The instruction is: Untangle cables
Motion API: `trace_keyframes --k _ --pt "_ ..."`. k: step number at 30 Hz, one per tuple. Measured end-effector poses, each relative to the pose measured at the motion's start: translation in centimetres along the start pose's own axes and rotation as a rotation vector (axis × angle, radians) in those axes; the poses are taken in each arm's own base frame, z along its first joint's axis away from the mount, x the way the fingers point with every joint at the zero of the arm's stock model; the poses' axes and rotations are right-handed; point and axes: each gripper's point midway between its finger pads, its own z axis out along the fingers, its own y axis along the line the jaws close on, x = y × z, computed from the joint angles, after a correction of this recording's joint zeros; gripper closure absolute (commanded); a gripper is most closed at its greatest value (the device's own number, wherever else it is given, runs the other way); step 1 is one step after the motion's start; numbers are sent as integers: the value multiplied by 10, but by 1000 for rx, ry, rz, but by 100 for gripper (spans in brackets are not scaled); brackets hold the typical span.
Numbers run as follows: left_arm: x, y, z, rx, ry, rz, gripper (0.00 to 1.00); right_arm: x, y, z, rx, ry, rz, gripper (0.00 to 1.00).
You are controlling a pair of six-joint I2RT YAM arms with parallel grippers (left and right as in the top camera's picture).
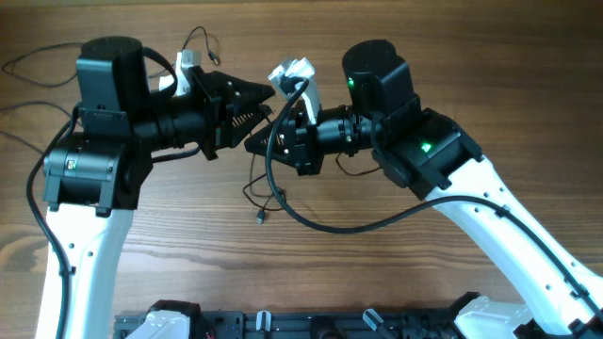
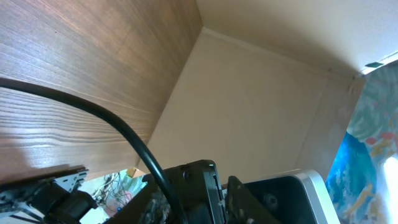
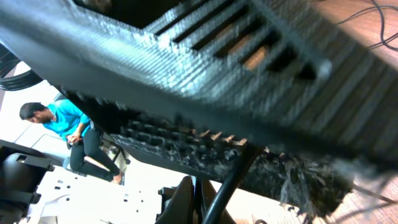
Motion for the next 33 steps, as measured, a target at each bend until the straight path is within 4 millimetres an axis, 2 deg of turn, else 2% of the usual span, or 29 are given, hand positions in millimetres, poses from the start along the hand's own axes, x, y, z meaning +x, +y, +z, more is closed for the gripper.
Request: trace_keyframes --k 9,19,22,25,28,33 --pt "5 0 2 0 21 4 75 -4 1 0 -2 -15 -18 96" --pt "11 0 4 -3 41 3 96 -4 1 0 -2 -16 -18 95" --pt "10 0 4 -4 38 2 96 -5 1 0 -3 -19 -21 87" --pt "8 0 5 -7 24 3 96 -5 1 0 -3 -17 -6 63" --pt "1 2 5 -18 -17 18 96 -2 0 0 0 -8 13 45" --pt "-17 26 2 -116 -136 -8 96 4 -3 -1 10 13 50 29"
